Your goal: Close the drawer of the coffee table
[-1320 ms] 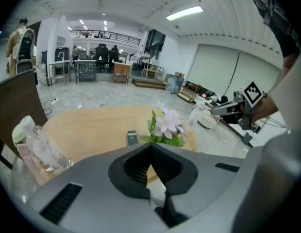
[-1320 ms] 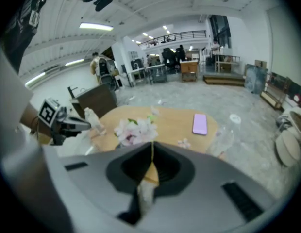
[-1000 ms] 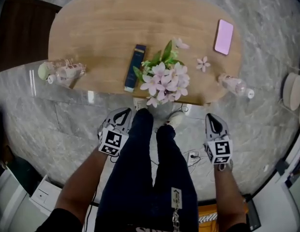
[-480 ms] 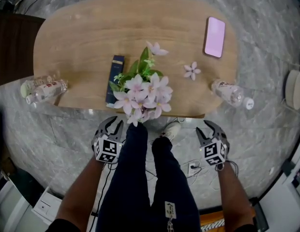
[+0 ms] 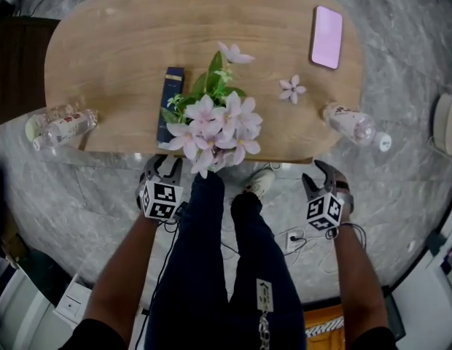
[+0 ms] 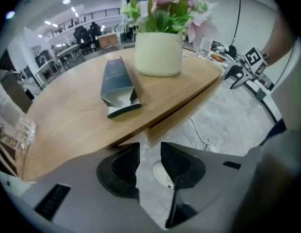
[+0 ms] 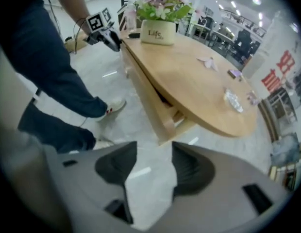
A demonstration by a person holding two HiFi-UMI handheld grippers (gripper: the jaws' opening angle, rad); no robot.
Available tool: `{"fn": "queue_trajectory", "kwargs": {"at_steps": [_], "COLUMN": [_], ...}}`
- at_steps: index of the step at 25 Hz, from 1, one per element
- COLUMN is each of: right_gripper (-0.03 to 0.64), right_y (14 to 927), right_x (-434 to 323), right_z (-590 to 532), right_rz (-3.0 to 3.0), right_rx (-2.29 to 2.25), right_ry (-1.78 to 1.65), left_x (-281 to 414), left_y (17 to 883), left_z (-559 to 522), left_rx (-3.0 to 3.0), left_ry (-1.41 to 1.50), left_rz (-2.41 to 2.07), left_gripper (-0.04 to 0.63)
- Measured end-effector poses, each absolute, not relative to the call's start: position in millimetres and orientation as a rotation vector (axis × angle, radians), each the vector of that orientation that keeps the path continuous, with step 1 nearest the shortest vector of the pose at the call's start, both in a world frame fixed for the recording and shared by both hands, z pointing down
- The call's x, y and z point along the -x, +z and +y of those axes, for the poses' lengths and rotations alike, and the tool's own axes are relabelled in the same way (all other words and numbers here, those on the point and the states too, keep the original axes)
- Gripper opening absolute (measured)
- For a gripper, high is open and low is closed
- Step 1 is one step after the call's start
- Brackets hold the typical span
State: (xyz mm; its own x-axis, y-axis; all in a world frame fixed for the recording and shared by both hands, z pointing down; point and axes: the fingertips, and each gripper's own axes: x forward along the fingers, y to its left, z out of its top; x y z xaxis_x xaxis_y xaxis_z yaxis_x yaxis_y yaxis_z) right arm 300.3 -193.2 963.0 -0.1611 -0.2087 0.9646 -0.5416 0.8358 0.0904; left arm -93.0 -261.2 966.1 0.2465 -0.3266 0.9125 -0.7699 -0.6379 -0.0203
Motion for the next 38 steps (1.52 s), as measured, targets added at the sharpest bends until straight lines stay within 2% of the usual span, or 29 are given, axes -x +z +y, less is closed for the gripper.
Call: {"fn": "queue_trajectory", "kwargs": {"at_steps": [10,11,12,13,38], "right_gripper": [0.230,0.219,0.159,0.130,0.118], "right_y": [973.3,973.5,972.8,972.1,971.2], "right_x": [-283.4,-285.6,-288.6,-291.0,-280.1], "right_z": [-217.3,-219.1,-221.2,-222.7,-147.1], "right_rz": [-1.710,-1.702,-1.695,-1.691,-1.714], "right_rx": [-0.523,-0.530,-0.536,-0.536,-0.502], "right_ry": [0.161,0.135,0.113,0.099,0.178], "left_x": [76.0,76.6,77.0,77.2,89.0], "left_y": [972.6,972.7,972.9,973.2,972.6], "left_z": [-258.8,-259.2,-260.3,-261.4,-190.2], "left_rx": [-2.105,-2.105,-2.107,-2.109,-2.086], "left_ry": [1.375,1.384,1.392,1.399,1.466], "left_rz": [-0.990,-1.002,-1.013,-1.020,-0.967], "left_gripper": [0.167,0.164,0.148,0.125,0.107]}}
